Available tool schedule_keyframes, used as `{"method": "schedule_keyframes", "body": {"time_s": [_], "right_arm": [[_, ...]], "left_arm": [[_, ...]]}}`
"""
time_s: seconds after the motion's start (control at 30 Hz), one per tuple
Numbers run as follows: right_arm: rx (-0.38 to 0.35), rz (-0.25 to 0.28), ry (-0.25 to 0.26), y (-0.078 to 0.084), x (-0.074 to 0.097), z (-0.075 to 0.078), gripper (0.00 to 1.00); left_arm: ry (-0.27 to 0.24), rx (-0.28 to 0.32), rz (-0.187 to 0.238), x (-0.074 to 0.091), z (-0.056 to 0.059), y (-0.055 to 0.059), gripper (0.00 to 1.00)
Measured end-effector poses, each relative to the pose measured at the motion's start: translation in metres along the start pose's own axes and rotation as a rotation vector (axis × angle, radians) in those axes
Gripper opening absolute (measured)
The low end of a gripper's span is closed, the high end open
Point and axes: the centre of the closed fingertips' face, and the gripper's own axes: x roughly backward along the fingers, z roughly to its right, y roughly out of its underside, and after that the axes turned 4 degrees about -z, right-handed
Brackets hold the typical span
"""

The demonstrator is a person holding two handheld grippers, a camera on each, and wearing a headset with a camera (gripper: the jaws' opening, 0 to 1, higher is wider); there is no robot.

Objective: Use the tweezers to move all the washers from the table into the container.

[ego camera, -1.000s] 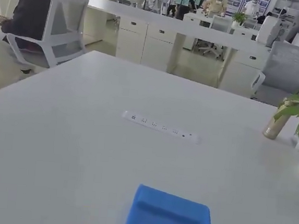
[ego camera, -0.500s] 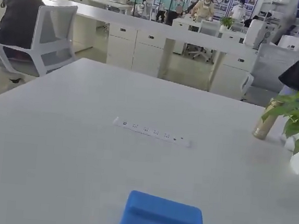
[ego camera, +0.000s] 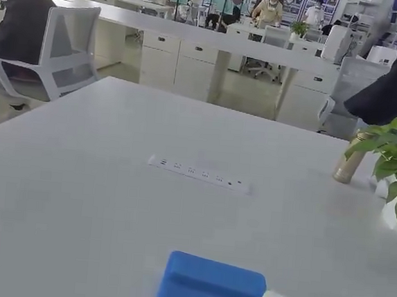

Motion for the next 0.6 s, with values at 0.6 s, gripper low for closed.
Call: {"method": "schedule_keyframes", "body": {"time_s": [0.6], "right_arm": [[-0.081, 0.173, 0.090, -0.062, 0.024, 0.057, 0.03]], "left_arm": [[0.001, -0.002, 0.001, 0.000, 0.000, 0.000, 0.75]]}}
